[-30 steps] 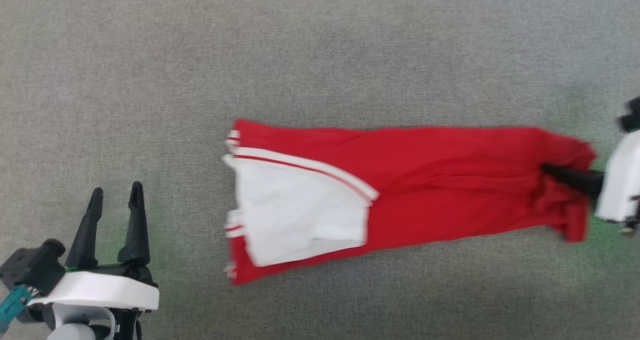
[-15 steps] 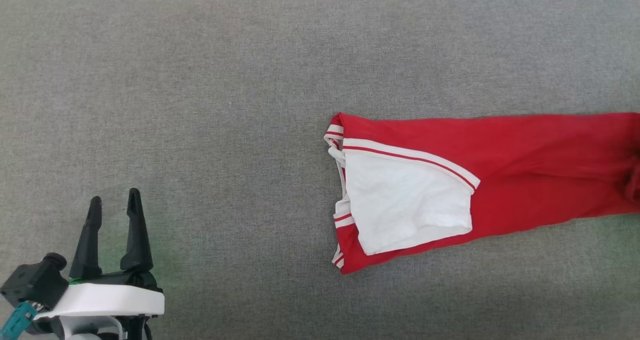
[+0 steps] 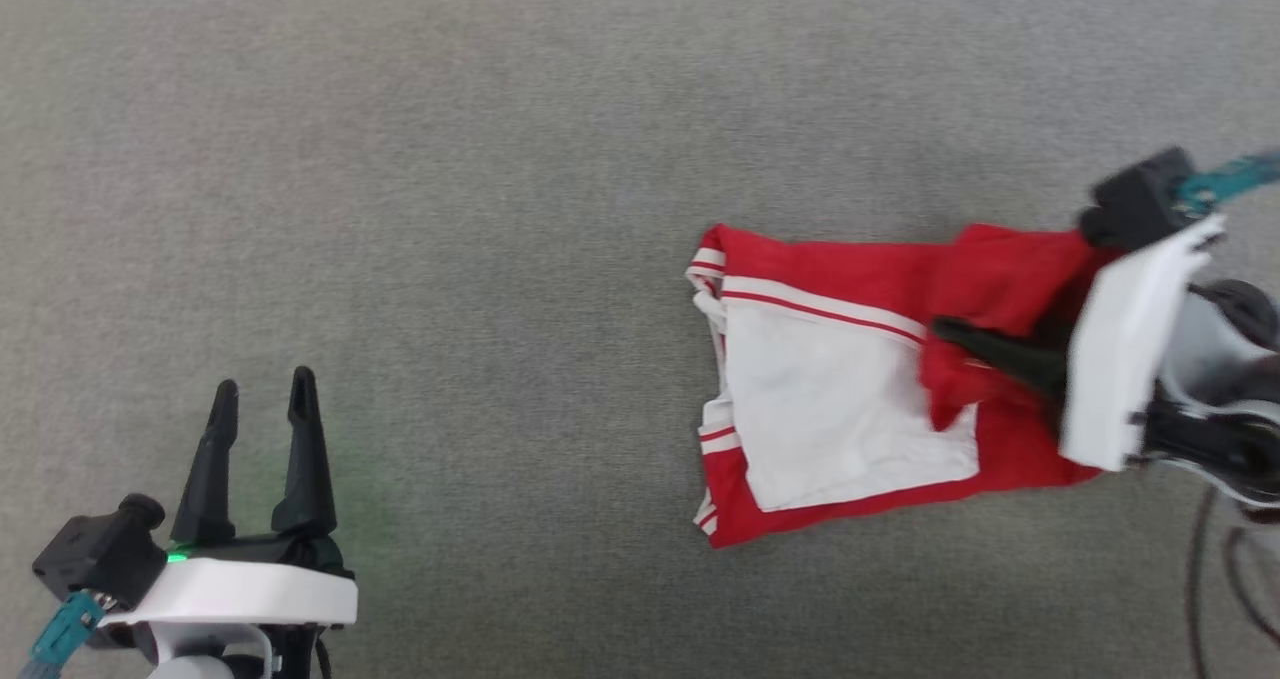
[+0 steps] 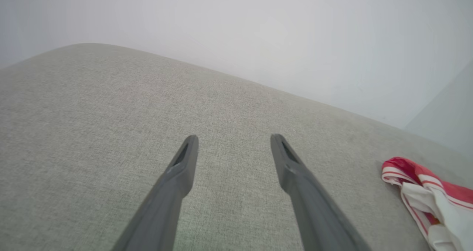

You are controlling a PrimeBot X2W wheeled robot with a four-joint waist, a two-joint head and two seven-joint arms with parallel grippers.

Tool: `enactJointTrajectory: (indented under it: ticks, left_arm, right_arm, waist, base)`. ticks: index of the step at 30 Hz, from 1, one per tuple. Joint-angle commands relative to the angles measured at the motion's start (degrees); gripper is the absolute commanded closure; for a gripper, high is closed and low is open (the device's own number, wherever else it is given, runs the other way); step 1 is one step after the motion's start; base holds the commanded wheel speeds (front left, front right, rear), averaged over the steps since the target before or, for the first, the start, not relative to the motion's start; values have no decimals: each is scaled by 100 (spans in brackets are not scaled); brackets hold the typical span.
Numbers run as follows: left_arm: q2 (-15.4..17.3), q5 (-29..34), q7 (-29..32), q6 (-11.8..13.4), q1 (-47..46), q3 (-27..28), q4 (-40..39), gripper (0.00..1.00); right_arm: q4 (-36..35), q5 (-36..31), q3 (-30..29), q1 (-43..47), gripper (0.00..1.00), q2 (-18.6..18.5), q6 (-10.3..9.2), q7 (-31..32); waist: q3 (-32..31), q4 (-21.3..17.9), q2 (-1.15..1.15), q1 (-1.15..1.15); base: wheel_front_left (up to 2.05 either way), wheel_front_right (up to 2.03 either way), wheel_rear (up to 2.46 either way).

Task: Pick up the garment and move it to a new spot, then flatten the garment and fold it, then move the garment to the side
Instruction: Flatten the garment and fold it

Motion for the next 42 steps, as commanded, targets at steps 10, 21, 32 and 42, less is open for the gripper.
enactJointTrajectory:
  ticks: [10, 21, 32, 42]
  left_arm:
    - [-39, -187, -25, -20, -200, -202, 67, 0]
    - [18, -295, -25, -20, -87, -91, 38, 0]
    - [190, -245, -25, -20, 3, 46, -54, 0]
    - [347, -220, -25, -20, 62, 153, -88, 0]
  right_arm:
    - [497, -490, 949, -546, 88, 735, -3, -47]
    - [203, -117, 1122, -672, 0, 671, -3, 68]
    - [-632, 59, 276, -344, 0, 341, -3, -156]
    - [-724, -185, -640, 271, 0, 158, -3, -1156]
  waist:
    - [64, 424, 0, 0]
    - [-9, 316, 0, 0]
    - [-110, -100, 0, 0]
    - [-238, -485, 0, 0]
  base:
    - [0, 0, 0]
    - [0, 0, 0]
    - [0, 0, 0]
    - [0, 0, 0]
